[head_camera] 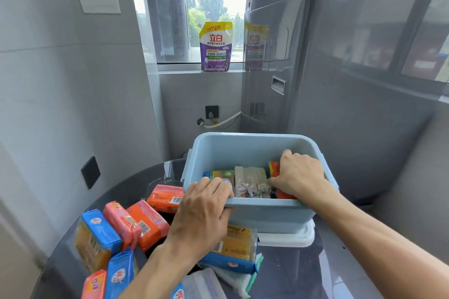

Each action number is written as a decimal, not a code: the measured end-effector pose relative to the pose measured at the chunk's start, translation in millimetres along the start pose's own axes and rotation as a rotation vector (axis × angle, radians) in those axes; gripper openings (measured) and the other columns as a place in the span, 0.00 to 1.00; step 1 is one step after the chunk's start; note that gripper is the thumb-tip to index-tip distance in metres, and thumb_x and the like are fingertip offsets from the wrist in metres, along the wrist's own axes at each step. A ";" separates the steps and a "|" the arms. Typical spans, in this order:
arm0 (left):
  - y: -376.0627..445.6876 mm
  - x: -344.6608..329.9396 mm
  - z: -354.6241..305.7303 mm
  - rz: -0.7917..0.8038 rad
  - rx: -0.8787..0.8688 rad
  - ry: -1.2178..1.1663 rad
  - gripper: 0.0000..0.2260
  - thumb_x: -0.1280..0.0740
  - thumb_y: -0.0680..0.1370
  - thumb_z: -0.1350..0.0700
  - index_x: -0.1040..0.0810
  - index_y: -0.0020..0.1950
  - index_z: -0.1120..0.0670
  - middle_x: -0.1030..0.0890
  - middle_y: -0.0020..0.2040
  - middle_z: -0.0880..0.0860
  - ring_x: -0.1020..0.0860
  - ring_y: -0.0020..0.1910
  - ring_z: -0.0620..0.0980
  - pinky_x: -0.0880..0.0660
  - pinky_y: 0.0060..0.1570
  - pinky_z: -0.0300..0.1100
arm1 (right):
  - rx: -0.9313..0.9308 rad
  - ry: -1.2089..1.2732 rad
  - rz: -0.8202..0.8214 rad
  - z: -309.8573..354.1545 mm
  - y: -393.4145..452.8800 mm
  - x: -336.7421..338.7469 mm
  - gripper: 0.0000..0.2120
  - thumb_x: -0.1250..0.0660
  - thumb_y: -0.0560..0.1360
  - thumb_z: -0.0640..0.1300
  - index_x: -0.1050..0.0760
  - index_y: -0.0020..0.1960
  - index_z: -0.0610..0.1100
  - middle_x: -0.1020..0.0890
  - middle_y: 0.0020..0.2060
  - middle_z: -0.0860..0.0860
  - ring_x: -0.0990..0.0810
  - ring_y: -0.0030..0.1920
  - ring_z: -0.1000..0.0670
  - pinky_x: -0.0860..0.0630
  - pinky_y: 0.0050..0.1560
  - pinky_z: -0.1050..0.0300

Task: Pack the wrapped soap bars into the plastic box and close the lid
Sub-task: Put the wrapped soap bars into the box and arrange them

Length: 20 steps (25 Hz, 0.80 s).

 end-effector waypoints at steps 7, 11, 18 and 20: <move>4.0 -1.9 -0.6 -0.017 -0.005 -0.001 0.14 0.22 0.67 0.57 0.27 0.42 0.51 0.23 0.38 0.47 0.27 0.37 0.49 0.28 0.40 0.42 | 0.107 0.054 -0.032 -10.1 11.4 6.7 0.10 0.39 0.74 0.42 0.22 0.53 0.47 0.18 0.52 0.47 0.22 0.48 0.42 0.28 0.41 0.52; 9.2 -1.7 2.7 -0.031 0.000 -0.019 0.14 0.22 0.68 0.55 0.27 0.42 0.51 0.23 0.38 0.47 0.27 0.36 0.48 0.31 0.37 0.40 | 0.291 0.077 0.340 6.6 18.5 -10.6 0.19 0.37 0.75 0.43 0.25 0.65 0.52 0.22 0.64 0.50 0.26 0.62 0.46 0.28 0.58 0.54; 5.4 -5.3 8.6 -0.050 -0.018 -0.036 0.15 0.22 0.68 0.52 0.28 0.43 0.48 0.24 0.38 0.45 0.28 0.36 0.44 0.37 0.39 0.32 | 0.303 0.066 0.590 58.2 26.1 -41.9 0.21 0.40 0.70 0.40 0.23 0.62 0.47 0.21 0.58 0.47 0.24 0.57 0.43 0.25 0.56 0.52; 6.0 -5.4 9.7 -0.057 -0.018 -0.030 0.16 0.22 0.68 0.52 0.29 0.43 0.48 0.23 0.38 0.45 0.29 0.36 0.43 0.38 0.40 0.30 | 0.287 -0.002 0.661 59.0 26.2 -47.3 0.19 0.39 0.70 0.41 0.22 0.59 0.44 0.20 0.55 0.46 0.23 0.54 0.42 0.26 0.52 0.53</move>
Point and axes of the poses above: each hand's wrist, its own y-axis towards the middle knuckle, its own x-axis out of the back of the hand, z = x × y, the point moved 7 cm from there along y, towards the middle knuckle
